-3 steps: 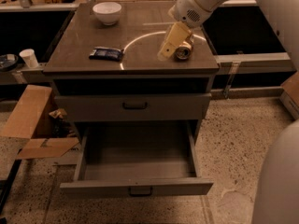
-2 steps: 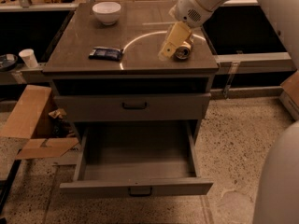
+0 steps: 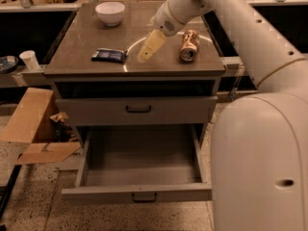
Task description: Place rxbar blueberry into middle drawer
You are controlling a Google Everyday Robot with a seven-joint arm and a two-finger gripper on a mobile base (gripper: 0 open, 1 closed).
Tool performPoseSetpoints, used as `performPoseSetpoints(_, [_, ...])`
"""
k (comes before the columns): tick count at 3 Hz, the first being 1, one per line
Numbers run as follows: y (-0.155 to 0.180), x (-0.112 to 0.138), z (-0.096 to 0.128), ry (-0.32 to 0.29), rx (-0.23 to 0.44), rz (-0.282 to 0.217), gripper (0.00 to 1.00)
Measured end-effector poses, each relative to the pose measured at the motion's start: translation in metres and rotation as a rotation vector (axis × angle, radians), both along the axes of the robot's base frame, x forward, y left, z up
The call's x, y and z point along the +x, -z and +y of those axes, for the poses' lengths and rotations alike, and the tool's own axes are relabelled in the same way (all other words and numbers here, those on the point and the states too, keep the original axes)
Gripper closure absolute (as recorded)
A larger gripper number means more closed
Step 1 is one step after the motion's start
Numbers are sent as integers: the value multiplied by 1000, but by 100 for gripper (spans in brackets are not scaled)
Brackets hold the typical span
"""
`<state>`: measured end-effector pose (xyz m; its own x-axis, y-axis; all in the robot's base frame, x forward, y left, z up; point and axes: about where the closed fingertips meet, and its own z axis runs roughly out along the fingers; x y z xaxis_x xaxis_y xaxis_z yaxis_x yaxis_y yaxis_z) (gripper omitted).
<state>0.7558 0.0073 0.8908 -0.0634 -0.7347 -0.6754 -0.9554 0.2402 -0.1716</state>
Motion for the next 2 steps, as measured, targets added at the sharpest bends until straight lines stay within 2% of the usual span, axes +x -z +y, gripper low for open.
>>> performPoseSetpoints(1, [16,24,23,14,65,0,0])
performPoseSetpoints(2, [24,44,63,1,160,-26,0])
